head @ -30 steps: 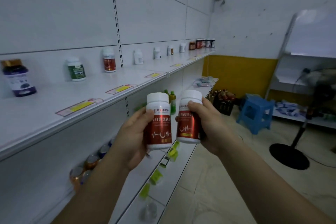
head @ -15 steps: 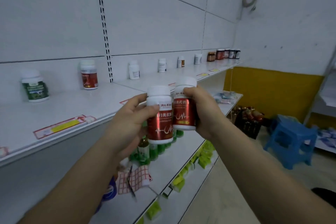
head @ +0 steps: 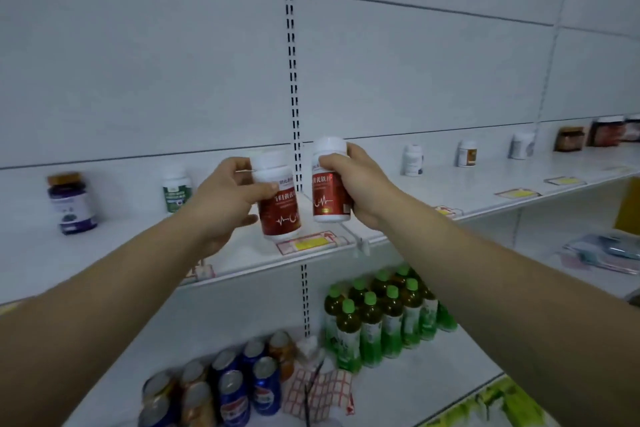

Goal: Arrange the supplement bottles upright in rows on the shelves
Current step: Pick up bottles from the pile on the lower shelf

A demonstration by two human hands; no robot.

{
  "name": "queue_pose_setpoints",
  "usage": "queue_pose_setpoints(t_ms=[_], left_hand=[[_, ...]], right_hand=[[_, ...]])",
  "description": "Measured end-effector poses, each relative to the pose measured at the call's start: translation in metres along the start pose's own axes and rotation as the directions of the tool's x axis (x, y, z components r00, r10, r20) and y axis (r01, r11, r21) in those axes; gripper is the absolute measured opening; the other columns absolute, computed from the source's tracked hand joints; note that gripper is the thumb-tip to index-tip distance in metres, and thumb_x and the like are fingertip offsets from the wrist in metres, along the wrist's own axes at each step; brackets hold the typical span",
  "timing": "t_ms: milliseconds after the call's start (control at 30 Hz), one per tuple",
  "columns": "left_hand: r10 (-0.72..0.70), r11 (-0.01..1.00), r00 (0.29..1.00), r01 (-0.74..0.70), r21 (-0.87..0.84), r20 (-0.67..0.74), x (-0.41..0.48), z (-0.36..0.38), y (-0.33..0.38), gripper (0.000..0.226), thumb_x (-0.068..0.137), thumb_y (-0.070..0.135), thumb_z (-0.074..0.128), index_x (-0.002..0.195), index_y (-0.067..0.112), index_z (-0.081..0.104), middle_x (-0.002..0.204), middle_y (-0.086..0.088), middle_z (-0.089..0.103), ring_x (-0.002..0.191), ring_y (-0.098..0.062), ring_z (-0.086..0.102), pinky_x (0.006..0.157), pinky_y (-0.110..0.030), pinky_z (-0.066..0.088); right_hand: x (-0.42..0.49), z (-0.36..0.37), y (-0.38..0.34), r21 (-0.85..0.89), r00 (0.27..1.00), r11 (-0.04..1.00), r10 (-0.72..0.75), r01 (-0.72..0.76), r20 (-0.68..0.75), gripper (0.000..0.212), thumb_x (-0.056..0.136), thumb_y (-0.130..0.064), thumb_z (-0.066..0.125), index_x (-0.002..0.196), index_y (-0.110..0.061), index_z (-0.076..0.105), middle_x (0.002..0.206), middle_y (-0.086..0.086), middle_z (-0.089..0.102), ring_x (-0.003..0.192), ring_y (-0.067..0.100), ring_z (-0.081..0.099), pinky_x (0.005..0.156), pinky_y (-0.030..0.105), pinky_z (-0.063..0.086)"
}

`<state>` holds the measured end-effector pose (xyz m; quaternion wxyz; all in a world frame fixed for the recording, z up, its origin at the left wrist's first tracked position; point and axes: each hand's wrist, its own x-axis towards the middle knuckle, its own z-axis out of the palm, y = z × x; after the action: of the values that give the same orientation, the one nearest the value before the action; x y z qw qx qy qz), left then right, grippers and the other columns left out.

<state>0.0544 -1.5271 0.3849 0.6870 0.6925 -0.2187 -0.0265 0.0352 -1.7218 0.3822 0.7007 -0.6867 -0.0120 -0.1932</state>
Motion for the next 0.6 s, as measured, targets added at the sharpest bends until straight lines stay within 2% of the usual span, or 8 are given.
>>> queue_pose_setpoints(t_ms=[100, 200, 333, 433, 533, 600], left_hand=[[-0.022, 0.994, 0.999, 0.027, 0.102, -0.046, 0.024, -0.017, -0.014, 0.055, 0.085, 0.004, 0.064, 0.131, 0.022, 0.04, 0.119, 0.0, 0.056, 0.098, -0.016, 0.058, 0.071, -0.035, 0.052], [-0.02, 0.985, 0.998, 0.03, 0.171, -0.057, 0.044, -0.024, -0.034, 0.066, 0.086, 0.006, 0.064, 0.138, 0.032, 0.034, 0.124, 0.001, 0.053, 0.099, -0.016, 0.058, 0.076, -0.036, 0.053], [0.017, 0.949, 0.999, -0.001, 0.317, -0.048, 0.072, -0.029, -0.049, 0.076, 0.087, 0.01, 0.062, 0.136, 0.054, 0.024, 0.118, 0.008, 0.047, 0.101, -0.016, 0.058, 0.09, -0.044, 0.051], [-0.005, 0.903, 0.999, 0.024, 0.428, -0.048, 0.084, -0.028, -0.053, 0.086, 0.081, 0.007, 0.069, 0.134, 0.056, 0.023, 0.117, 0.01, 0.046, 0.095, -0.01, 0.061, 0.088, -0.043, 0.053], [-0.004, 0.859, 0.997, 0.043, 0.51, -0.077, 0.097, -0.02, -0.056, 0.094, 0.081, 0.006, 0.069, 0.139, 0.053, 0.013, 0.136, 0.003, 0.045, 0.106, -0.017, 0.059, 0.092, -0.043, 0.05], [-0.011, 0.866, 0.993, 0.069, 0.496, -0.119, 0.106, -0.014, -0.058, 0.092, 0.083, 0.004, 0.066, 0.143, 0.045, 0.01, 0.146, 0.003, 0.039, 0.114, -0.019, 0.055, 0.098, -0.044, 0.046]], right_hand=[[0.044, 0.016, 0.015, -0.071, 0.999, 0.997, -0.004, 0.007, 0.045, 0.038, 0.079, -0.016, 0.067, 0.113, -0.024, 0.052, 0.105, 0.005, 0.064, 0.089, 0.021, 0.066, 0.076, 0.035, 0.053], [0.076, 0.024, 0.038, -0.162, 0.996, 0.987, 0.006, 0.009, 0.093, 0.052, 0.077, -0.014, 0.072, 0.121, -0.026, 0.047, 0.107, 0.001, 0.06, 0.096, 0.019, 0.062, 0.081, 0.036, 0.052], [0.113, 0.021, 0.057, -0.278, 0.983, 0.959, -0.001, 0.052, 0.181, 0.06, 0.078, -0.02, 0.074, 0.128, -0.03, 0.042, 0.107, -0.008, 0.056, 0.095, 0.007, 0.057, 0.074, 0.025, 0.047], [0.14, 0.02, 0.063, -0.358, 0.972, 0.93, 0.005, 0.082, 0.235, 0.054, 0.08, -0.023, 0.073, 0.124, -0.027, 0.042, 0.11, -0.004, 0.057, 0.098, 0.014, 0.059, 0.082, 0.035, 0.052], [0.163, 0.02, 0.067, -0.429, 0.962, 0.895, -0.001, 0.123, 0.273, 0.059, 0.079, -0.023, 0.075, 0.127, -0.021, 0.042, 0.113, 0.002, 0.058, 0.102, 0.02, 0.059, 0.088, 0.041, 0.051], [0.177, 0.02, 0.068, -0.445, 0.955, 0.884, -0.007, 0.144, 0.296, 0.058, 0.078, -0.02, 0.075, 0.125, -0.019, 0.042, 0.111, 0.002, 0.058, 0.102, 0.02, 0.058, 0.084, 0.038, 0.051]])
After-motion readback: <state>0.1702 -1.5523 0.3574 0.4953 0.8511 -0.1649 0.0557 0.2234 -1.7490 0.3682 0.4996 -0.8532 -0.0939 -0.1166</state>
